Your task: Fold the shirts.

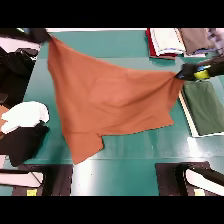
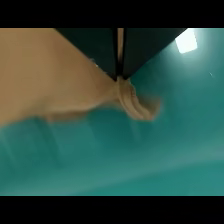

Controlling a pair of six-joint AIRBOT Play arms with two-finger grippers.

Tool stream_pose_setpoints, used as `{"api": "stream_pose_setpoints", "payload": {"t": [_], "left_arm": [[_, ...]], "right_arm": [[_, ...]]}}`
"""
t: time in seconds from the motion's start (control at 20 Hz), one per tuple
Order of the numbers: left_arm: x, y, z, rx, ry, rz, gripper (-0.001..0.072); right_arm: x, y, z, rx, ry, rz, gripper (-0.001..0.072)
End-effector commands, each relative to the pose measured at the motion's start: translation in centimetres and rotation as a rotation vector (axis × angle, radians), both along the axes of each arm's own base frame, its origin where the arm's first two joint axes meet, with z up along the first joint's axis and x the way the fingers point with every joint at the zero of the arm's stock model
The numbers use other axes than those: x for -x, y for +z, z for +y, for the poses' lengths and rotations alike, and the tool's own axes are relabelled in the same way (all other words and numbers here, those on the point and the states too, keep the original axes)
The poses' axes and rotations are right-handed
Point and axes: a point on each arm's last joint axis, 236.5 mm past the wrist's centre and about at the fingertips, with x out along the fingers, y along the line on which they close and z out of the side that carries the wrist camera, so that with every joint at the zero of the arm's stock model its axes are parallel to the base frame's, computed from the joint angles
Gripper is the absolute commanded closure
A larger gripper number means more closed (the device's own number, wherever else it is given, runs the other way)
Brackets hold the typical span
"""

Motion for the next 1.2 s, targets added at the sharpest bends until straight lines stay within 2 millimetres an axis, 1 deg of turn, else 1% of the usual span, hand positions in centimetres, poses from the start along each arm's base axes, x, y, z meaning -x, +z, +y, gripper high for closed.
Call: {"api": "stream_pose_setpoints", "payload": {"t": [0.0, 0.05, 0.1, 0.15, 0.2, 0.3, 0.4, 0.45, 0.55, 0.7, 0.75, 0.85, 0.95, 1.0, 1.05, 1.15], "left_arm": [[-2.4, -11.8, 1.3, -0.011, 0.08, 0.274, 0.0495], [-2.5, -12.7, 2.4, -0.034, 0.118, 0.296, 0.0193], [-2.3, -12.8, 3.3, -0.032, 0.15, 0.315, 0.0158], [-1.7, -12.6, 4.1, -0.02, 0.164, 0.337, 0.0158], [-0.8, -12.4, 5.1, -0.002, 0.185, 0.374, 0.0158], [1.6, -12.1, 7.1, -0.003, 0.204, 0.445, 0.0158], [3.7, -12.2, 8.0, 0.017, 0.219, 0.487, 0.0157], [5.2, -12.8, 8.1, 0.017, 0.223, 0.509, 0.0157], [9.0, -15.0, 7.7, 0.009, 0.217, 0.563, 0.0157], [16.1, -20.0, 7.0, 0.015, 0.238, 0.649, 0.0157], [18.8, -21.9, 6.5, 0.024, 0.243, 0.692, 0.0157], [22.8, -24.8, 4.8, 0.082, 0.237, 0.761, 0.0157], [25.0, -27.1, 4.0, 0.115, 0.257, 0.794, 0.0157], [25.7, -28.0, 3.7, 0.132, 0.265, 0.811, 0.0157], [26.0, -28.7, 3.4, 0.148, 0.275, 0.817, 0.0157], [25.7, -29.0, 2.6, 0.202, 0.292, 0.804, 0.0157]], "right_arm": [[-2.4, -8.4, 1.2, 0.033, -0.01, 0.13, 0.0693], [-3.1, -9.0, 1.2, 0.032, -0.01, 0.143, 0.0643], [-3.8, -9.1, 1.1, 0.033, -0.008, 0.148, 0.0425], [-4.2, -8.7, 0.8, 0.031, -0.008, 0.154, 0.0354], [-4.3, -8.0, 0.6, 0.032, -0.004, 0.153, 0.0354], [-3.7, -6.2, 0.6, 0.045, 0.036, 0.128, 0.0355], [-2.1, -4.2, 1.2, 0.052, 0.068, 0.103, 0.0355], [-1.2, -3.4, 1.7, 0.055, 0.083, 0.084, 0.0355], [0.7, -2.3, 2.8, 0.056, 0.106, 0.052, 0.0355], [3.0, -1.5, 4.1, 0.055, 0.131, 0.001, 0.0355], [3.6, -1.2, 4.5, 0.054, 0.139, -0.016, 0.0355], [4.6, -0.9, 5.1, 0.053, 0.153, -0.037, 0.0356], [5.2, -0.4, 5.8, 0.025, 0.161, -0.049, 0.0355], [5.3, 0.0, 6.2, 0.004, 0.162, -0.055, 0.0355], [5.3, 0.3, 6.7, -0.021, 0.164, -0.058, 0.0356], [5.3, 0.6, 7.3, -0.054, 0.166, -0.061, 0.0355]]}}
